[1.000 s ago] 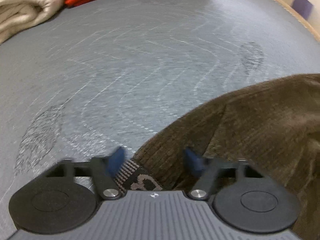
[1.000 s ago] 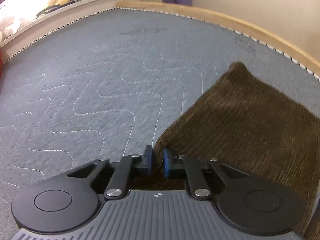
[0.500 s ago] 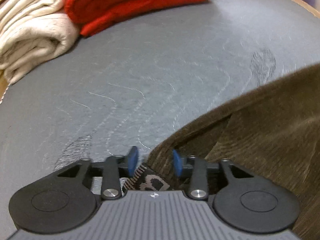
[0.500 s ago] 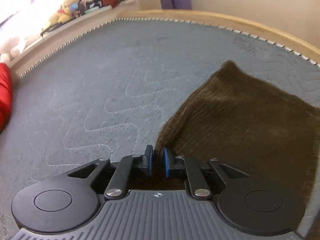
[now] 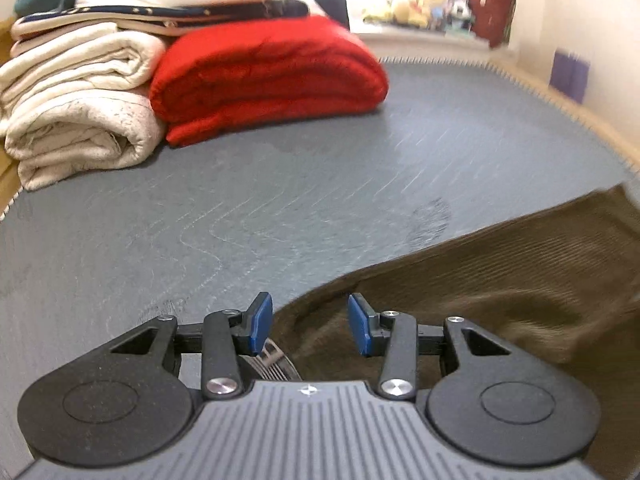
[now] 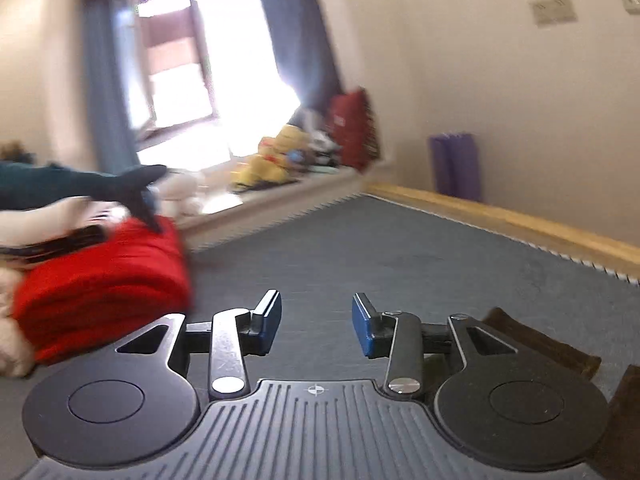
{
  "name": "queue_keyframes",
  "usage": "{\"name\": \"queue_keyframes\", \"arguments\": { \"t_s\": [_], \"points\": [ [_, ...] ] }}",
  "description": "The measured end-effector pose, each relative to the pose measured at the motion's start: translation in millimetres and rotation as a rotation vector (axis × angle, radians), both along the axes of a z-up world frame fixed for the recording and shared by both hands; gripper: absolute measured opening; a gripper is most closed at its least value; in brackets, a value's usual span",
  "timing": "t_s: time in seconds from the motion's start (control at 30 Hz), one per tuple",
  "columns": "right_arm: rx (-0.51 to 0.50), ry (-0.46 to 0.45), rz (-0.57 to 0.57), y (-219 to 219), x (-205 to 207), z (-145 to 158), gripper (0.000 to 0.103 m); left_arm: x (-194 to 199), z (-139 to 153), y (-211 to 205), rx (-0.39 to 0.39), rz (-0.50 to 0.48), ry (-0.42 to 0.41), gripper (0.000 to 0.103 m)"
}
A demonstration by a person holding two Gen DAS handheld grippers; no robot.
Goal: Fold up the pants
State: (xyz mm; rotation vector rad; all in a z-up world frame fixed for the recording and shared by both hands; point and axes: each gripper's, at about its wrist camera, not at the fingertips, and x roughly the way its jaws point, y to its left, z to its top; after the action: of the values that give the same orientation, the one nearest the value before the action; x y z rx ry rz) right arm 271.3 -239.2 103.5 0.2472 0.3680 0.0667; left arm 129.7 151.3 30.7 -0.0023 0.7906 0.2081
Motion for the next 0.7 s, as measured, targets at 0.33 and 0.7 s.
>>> {"name": "queue_keyframes", "arguments": {
  "t_s": [0.33,0.7],
  "points": [
    [-0.090,-0.072,0.133,22,-106,82,0.045,-156,30,-41,-0.077,-0.048,-0.026,0.032],
    [-0.343,-0.284,0.315,45,-192,170,0.045,-228,-42,-21,-0.205,0.129,0.035,0.032]
  ]
}}
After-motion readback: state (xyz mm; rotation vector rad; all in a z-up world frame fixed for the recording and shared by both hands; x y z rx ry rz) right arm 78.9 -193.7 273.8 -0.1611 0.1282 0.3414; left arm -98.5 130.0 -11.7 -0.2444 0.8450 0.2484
